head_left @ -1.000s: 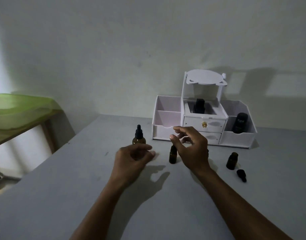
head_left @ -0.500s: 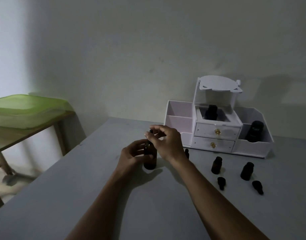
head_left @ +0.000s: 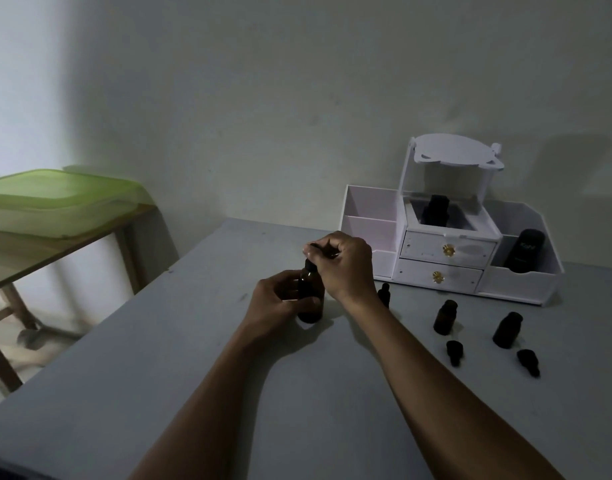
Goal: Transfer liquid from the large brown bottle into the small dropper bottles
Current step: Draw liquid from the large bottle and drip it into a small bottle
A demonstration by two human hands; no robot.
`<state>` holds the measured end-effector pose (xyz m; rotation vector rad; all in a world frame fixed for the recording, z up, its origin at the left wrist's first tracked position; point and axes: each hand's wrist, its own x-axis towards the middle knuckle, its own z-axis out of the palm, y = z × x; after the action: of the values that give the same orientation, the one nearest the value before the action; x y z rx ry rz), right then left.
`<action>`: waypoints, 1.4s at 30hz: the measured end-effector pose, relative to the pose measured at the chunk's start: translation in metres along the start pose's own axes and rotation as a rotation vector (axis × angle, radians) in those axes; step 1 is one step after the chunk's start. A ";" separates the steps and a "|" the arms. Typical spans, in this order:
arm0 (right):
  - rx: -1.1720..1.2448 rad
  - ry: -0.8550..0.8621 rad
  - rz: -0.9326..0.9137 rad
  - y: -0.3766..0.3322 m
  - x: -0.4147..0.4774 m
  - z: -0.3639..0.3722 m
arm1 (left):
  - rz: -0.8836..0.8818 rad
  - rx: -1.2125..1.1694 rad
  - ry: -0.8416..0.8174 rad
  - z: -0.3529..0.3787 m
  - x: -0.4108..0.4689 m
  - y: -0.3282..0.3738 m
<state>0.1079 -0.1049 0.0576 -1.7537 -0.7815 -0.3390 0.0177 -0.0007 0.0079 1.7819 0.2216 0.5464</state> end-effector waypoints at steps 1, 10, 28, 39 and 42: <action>-0.004 0.001 -0.001 0.000 0.000 0.000 | -0.002 -0.001 0.003 0.000 0.000 0.000; -0.026 -0.053 -0.004 -0.002 0.001 -0.008 | -0.044 -0.038 0.006 0.000 -0.001 -0.001; 0.185 0.056 -0.115 -0.074 0.049 -0.080 | 0.201 0.055 0.370 0.010 -0.013 0.008; 0.069 0.270 -0.027 -0.024 0.021 -0.185 | 0.214 -0.124 0.150 0.103 -0.036 0.058; 0.034 0.338 0.046 0.004 0.009 -0.204 | 0.095 -0.101 -0.032 0.141 -0.033 0.059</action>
<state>0.1491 -0.2924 0.1269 -1.6237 -0.4998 -0.5702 0.0474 -0.1528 0.0287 1.7084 0.0856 0.5860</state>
